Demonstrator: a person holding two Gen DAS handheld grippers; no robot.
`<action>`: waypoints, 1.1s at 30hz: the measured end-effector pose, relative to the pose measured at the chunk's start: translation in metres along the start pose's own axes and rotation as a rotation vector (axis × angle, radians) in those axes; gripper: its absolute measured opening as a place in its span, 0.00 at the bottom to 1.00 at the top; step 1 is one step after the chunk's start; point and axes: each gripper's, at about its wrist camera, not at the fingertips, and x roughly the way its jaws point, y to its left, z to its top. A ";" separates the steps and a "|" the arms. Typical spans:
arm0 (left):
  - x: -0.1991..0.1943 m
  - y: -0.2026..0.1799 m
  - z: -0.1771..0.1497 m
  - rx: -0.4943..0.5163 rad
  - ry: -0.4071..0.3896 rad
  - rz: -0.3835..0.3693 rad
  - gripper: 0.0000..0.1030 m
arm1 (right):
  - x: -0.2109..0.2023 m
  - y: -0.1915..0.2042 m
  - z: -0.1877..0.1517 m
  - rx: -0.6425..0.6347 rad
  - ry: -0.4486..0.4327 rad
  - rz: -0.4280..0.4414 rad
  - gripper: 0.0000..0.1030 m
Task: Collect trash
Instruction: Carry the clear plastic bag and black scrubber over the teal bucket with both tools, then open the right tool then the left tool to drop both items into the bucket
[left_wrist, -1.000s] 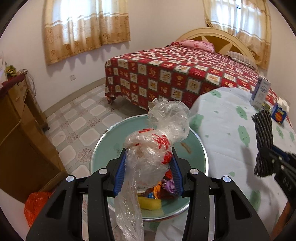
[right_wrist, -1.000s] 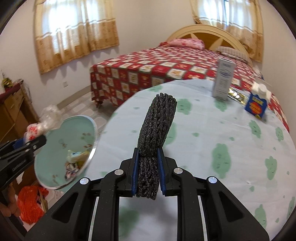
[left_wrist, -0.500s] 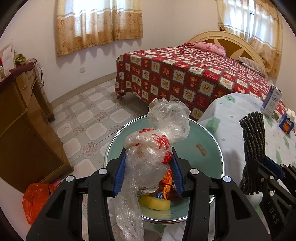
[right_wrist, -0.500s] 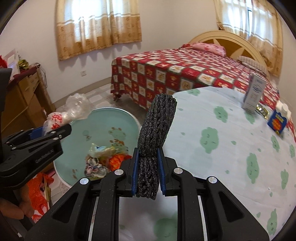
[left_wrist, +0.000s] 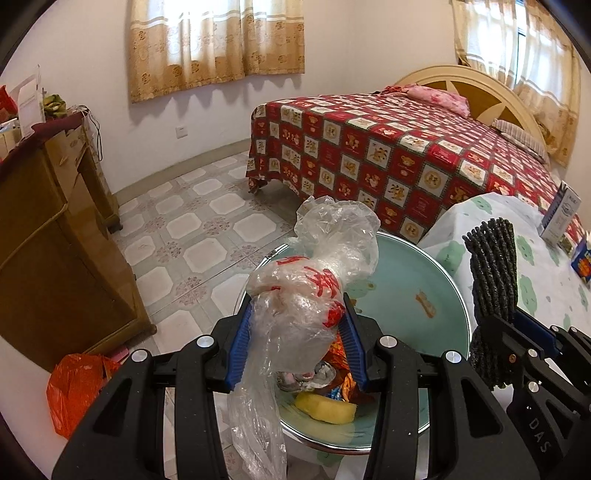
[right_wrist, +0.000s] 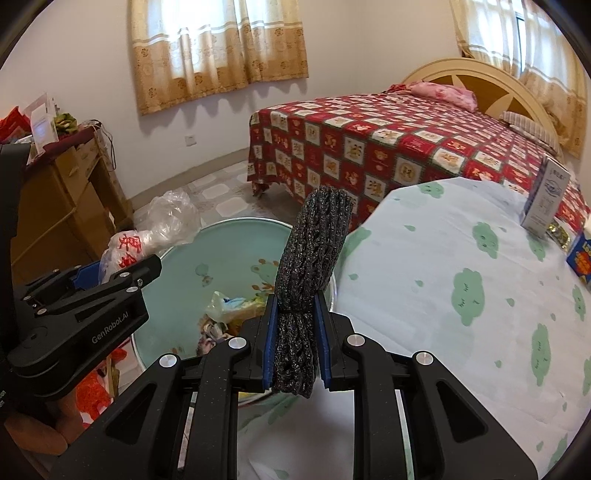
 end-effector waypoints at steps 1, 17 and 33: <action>0.001 0.000 0.000 0.002 0.002 0.002 0.43 | 0.001 0.000 0.000 -0.001 0.001 0.002 0.19; 0.007 0.006 0.001 -0.016 0.010 0.017 0.43 | 0.016 0.008 0.006 -0.018 0.027 0.022 0.19; 0.019 0.004 0.003 -0.019 0.022 0.014 0.43 | 0.028 0.005 0.013 -0.045 0.063 0.037 0.19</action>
